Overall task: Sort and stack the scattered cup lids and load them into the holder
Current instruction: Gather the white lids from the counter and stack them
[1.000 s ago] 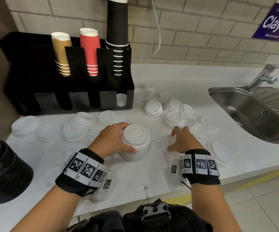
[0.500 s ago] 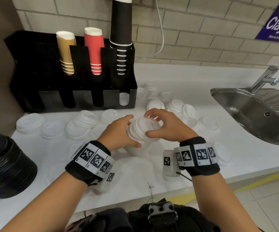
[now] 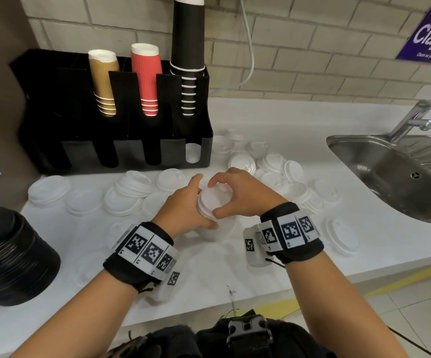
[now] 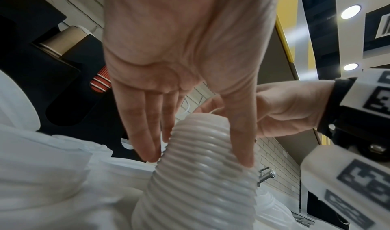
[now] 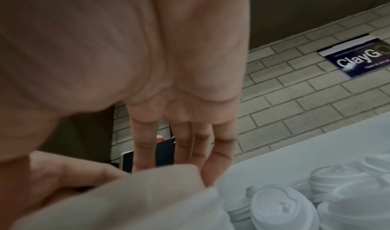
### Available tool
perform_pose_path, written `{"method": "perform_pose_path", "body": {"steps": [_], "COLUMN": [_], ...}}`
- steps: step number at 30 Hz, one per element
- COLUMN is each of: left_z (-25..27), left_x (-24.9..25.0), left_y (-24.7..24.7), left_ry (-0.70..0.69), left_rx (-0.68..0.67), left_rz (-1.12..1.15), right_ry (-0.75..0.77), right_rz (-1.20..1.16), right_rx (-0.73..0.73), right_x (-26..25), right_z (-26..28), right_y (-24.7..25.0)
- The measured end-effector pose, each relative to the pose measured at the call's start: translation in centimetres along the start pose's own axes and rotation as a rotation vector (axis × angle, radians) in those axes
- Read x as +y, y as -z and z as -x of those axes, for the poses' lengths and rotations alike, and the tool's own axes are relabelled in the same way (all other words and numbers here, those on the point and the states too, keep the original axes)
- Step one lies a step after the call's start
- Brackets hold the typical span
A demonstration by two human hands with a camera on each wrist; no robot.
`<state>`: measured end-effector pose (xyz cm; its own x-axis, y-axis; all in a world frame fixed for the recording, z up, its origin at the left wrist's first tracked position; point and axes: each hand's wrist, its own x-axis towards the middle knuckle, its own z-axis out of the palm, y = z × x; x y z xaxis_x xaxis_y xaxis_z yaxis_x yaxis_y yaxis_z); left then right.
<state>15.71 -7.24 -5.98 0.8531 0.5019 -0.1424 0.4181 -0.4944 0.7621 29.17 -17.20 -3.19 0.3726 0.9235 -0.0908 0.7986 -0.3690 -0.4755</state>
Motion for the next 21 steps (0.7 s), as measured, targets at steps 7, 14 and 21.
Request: {"method": "perform_pose_path", "body": {"steps": [7, 14, 21], "left_z": [-0.1, -0.4, -0.4], "left_x": [0.5, 0.5, 0.5], "left_y": [0.2, 0.3, 0.3], "left_ry": [-0.067, -0.039, -0.032], "left_rx": [0.024, 0.012, 0.008], "left_rz": [-0.028, -0.057, -0.044], "right_ry": [-0.073, -0.873, -1.034], "right_rz": [-0.163, 0.076, -0.158], "right_rx": [0.088, 0.159, 0.024], "right_x": [1.6, 10.3, 15.7], "right_z": [1.6, 7.2, 11.6], "right_y": [0.4, 4.1, 5.5]}}
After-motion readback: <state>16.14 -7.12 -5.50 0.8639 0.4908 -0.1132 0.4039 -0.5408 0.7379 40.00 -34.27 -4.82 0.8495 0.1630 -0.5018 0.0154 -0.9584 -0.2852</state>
